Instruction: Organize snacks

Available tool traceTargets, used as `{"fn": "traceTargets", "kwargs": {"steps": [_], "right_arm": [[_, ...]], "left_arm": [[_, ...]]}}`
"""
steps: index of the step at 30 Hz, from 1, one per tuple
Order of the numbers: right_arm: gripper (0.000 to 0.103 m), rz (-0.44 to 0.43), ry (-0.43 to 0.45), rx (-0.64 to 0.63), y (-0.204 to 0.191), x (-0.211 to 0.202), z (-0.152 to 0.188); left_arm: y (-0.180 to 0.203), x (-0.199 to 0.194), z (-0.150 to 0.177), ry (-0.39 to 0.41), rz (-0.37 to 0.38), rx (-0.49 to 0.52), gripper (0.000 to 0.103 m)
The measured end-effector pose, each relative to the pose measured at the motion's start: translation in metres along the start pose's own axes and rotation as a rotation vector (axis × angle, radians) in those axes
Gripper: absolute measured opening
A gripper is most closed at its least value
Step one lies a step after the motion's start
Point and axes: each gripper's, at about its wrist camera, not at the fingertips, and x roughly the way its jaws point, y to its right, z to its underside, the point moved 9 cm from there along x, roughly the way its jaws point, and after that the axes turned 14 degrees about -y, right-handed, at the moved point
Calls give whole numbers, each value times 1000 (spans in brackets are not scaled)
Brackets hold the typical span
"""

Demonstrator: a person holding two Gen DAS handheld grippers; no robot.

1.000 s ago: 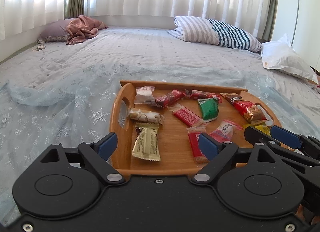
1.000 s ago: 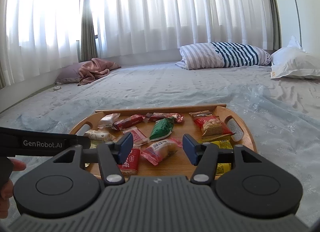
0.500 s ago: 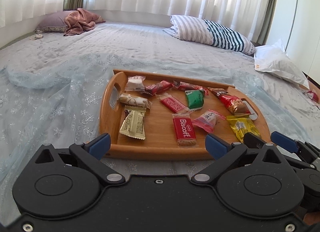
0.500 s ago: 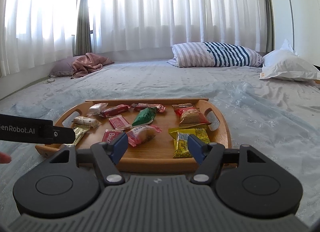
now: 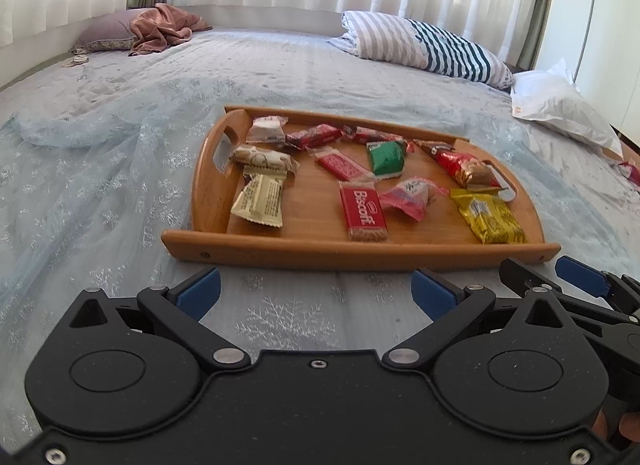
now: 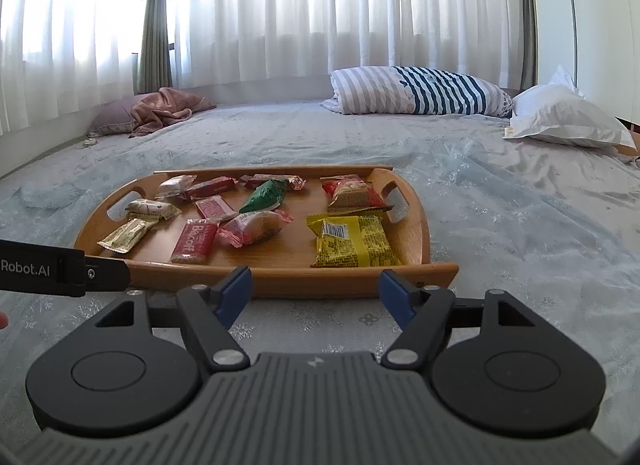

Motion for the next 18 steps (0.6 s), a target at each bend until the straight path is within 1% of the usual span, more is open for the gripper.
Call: {"fn": "traceTargets", "kwargs": {"steps": [9,14,18], "right_arm": [[83,9,-55,5,9,6,21],[85,10,-78,-6,11,10,29],[87,16,-94,-4,13,15,34]], "left_arm": [[6,13,16,-42,-10,10,102],[7,18,21,-49,-38,27,102],[7,23,26,-66,-41,32,102]]}}
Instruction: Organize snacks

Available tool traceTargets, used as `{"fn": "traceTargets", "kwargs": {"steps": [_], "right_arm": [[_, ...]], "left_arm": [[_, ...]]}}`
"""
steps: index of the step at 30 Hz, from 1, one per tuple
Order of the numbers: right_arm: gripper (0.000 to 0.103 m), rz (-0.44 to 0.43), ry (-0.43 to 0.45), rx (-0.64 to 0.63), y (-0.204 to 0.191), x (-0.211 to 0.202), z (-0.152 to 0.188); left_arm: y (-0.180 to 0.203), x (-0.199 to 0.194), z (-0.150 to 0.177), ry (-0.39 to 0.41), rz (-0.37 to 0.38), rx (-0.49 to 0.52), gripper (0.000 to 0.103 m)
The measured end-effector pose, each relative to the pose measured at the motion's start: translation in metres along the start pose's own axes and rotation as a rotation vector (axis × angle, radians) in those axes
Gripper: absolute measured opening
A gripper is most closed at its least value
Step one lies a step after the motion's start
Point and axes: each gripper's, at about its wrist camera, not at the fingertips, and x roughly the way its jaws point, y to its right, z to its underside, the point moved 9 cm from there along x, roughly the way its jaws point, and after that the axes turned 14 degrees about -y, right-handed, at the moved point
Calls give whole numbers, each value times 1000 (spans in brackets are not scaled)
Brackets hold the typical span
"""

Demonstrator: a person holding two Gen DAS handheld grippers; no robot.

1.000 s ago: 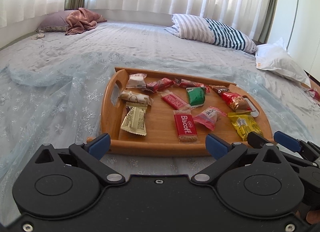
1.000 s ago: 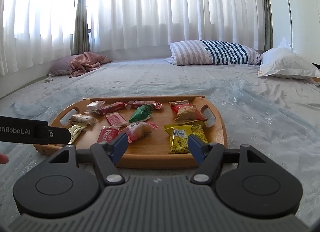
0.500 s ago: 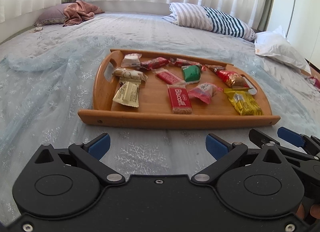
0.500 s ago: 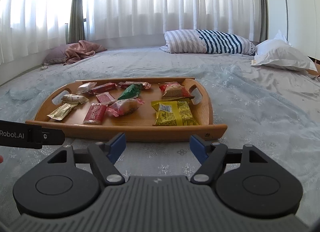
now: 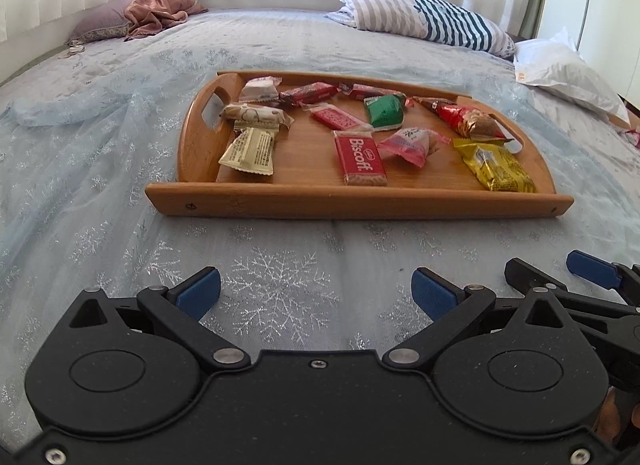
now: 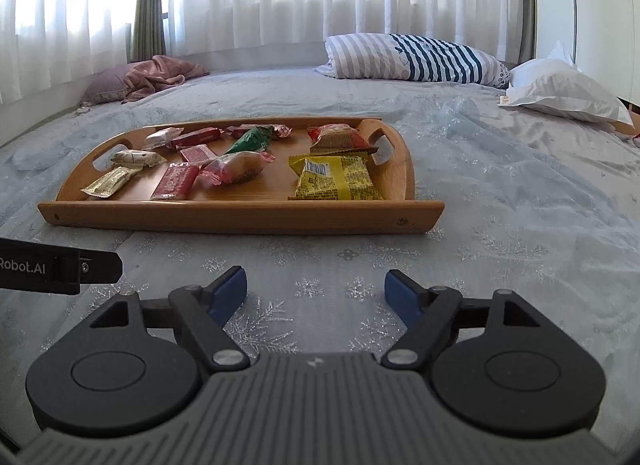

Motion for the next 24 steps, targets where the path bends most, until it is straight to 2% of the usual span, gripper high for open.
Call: {"fn": "traceTargets", "kwargs": {"steps": [14,24], "right_arm": [[95,14,-20,-4,0,9,0],[97,19,-21,-11,0,11,1]], "left_arm": [[-2,11,2,8,-40,16,103],[-3,13,2,9,-36,17,103]]}}
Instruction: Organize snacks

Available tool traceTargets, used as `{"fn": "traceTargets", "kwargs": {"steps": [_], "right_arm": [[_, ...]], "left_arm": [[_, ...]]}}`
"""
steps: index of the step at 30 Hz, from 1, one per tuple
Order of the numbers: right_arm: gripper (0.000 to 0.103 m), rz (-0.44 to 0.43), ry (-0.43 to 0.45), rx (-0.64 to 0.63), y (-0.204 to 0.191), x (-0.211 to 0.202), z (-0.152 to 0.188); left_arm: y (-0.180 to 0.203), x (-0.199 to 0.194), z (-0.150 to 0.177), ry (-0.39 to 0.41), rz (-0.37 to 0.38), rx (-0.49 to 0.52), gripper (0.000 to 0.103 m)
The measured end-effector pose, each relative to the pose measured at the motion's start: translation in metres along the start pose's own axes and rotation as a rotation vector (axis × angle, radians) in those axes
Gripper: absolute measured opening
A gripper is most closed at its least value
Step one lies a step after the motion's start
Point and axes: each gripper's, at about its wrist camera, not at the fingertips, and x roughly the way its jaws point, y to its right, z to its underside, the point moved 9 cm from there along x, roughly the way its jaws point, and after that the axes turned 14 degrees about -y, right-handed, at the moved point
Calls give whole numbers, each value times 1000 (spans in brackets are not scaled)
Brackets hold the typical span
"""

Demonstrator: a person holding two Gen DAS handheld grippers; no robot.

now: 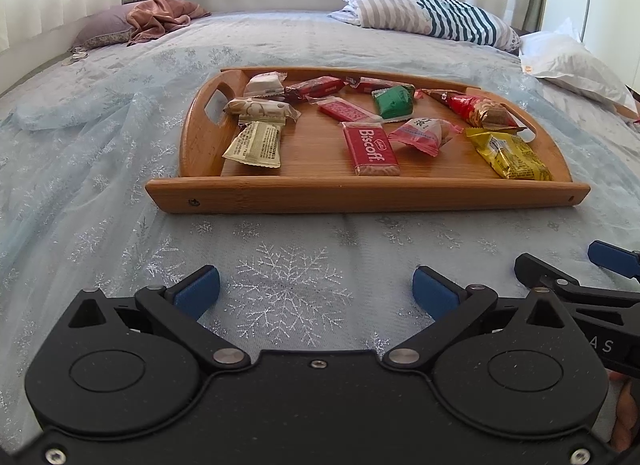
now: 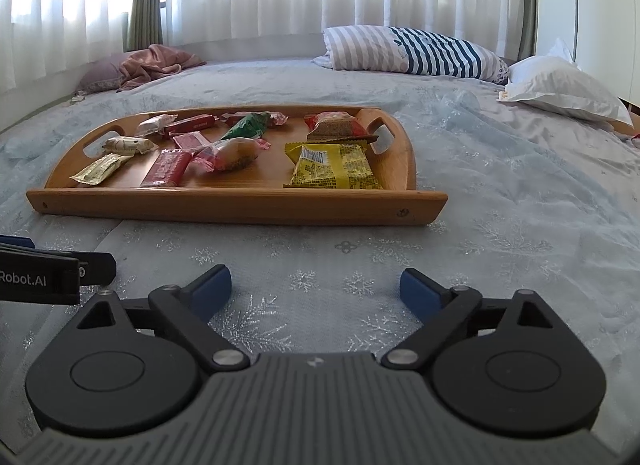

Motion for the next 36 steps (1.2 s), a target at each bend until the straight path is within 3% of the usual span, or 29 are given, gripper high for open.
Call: {"fn": "traceTargets", "kwargs": {"steps": [36], "right_arm": [[99,0,-3,-5,-2,2,1]], "left_arm": [[1,4,1,-9,9,3,103]]}}
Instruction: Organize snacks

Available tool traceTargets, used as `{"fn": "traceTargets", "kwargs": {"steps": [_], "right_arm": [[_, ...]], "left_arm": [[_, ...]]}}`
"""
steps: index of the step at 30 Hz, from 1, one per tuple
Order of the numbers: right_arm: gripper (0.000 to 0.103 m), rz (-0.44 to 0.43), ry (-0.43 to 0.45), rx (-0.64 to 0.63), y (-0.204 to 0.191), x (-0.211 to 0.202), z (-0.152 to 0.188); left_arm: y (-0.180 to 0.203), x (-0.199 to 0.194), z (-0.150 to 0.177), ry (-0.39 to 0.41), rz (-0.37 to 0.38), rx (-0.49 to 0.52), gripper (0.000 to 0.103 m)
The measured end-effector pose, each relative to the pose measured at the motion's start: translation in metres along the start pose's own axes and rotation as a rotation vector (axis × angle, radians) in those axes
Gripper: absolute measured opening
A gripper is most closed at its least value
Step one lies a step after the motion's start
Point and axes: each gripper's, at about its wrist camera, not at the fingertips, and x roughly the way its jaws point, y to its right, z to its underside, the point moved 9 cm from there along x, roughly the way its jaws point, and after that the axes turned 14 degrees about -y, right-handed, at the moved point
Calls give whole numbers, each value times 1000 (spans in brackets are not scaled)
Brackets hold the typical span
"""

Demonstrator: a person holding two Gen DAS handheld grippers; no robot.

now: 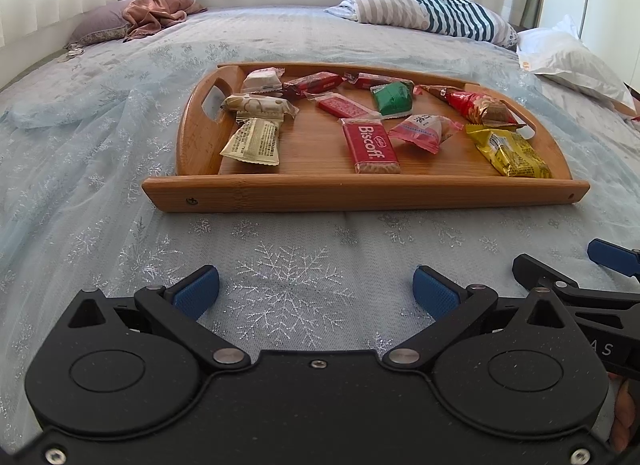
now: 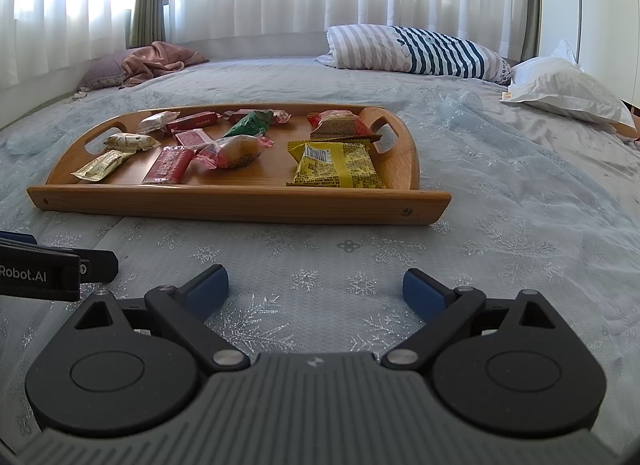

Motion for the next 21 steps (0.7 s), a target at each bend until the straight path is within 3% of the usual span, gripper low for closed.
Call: {"fn": "traceTargets", "kwargs": {"steps": [21], "right_arm": [[100,-1,0,0,0,0,0]], "left_arm": [[-1,1,-1,2,1,-3,103]]}}
